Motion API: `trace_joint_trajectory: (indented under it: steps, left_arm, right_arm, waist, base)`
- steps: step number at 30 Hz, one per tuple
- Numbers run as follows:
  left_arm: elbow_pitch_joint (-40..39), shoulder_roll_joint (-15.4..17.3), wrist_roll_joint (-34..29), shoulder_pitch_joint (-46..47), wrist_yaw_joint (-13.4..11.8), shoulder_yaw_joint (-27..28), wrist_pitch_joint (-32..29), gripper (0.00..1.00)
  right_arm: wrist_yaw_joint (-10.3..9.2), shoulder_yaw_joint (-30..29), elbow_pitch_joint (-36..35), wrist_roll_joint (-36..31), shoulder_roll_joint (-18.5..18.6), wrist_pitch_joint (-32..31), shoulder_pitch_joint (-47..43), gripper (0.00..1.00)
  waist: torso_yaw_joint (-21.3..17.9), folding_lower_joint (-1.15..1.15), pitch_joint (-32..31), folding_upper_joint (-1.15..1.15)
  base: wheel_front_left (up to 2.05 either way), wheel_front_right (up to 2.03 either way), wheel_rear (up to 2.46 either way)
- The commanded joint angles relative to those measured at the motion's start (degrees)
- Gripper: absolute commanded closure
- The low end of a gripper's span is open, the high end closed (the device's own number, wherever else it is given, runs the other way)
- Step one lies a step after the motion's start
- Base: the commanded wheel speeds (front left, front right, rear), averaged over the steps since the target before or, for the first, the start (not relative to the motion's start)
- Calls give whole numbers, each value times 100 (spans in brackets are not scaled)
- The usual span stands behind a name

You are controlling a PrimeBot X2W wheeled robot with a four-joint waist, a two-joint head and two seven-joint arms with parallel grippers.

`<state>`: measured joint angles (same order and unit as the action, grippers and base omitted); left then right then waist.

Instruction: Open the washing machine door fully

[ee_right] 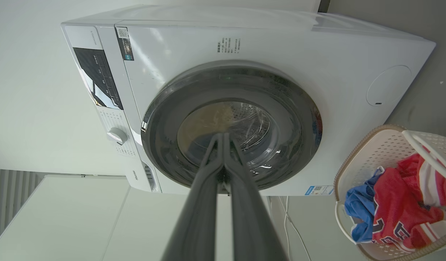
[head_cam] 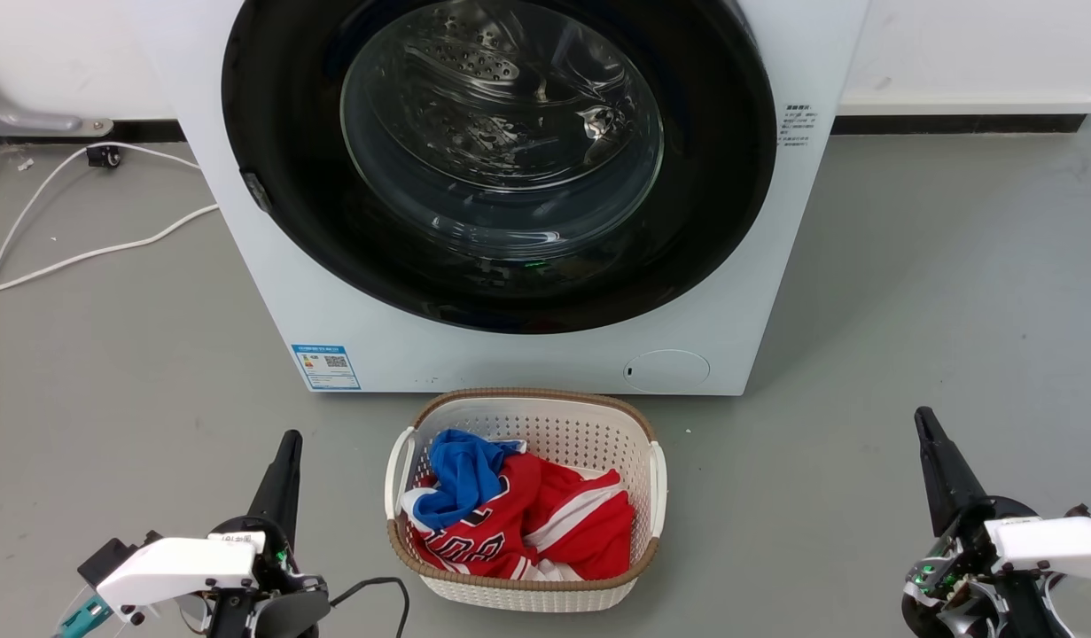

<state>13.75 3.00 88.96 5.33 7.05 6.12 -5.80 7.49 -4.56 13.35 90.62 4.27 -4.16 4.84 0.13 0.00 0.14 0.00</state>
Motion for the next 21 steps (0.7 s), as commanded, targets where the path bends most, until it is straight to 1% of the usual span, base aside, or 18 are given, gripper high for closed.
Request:
trace_joint_trajectory:
  steps: [1,7,21]
  left_arm:
    - [15,-15,127,113,40,35,-40,100]
    - [42,-21,369,120,63,62,-99,100]
    - [38,-20,347,114,63,57,-93,100]
  right_arm:
    - [0,-8,31,132,-4,-46,140,100]
    - [0,-19,78,352,-12,-110,164,100]
    - [0,-47,71,296,-34,-135,168,100]
  waist:
    - [-3,0,1,0]
    - [-13,0,4,0]
    - [-13,0,4,0]
  base:
    - [0,0,0]
    - [0,0,0]
    - [0,0,0]
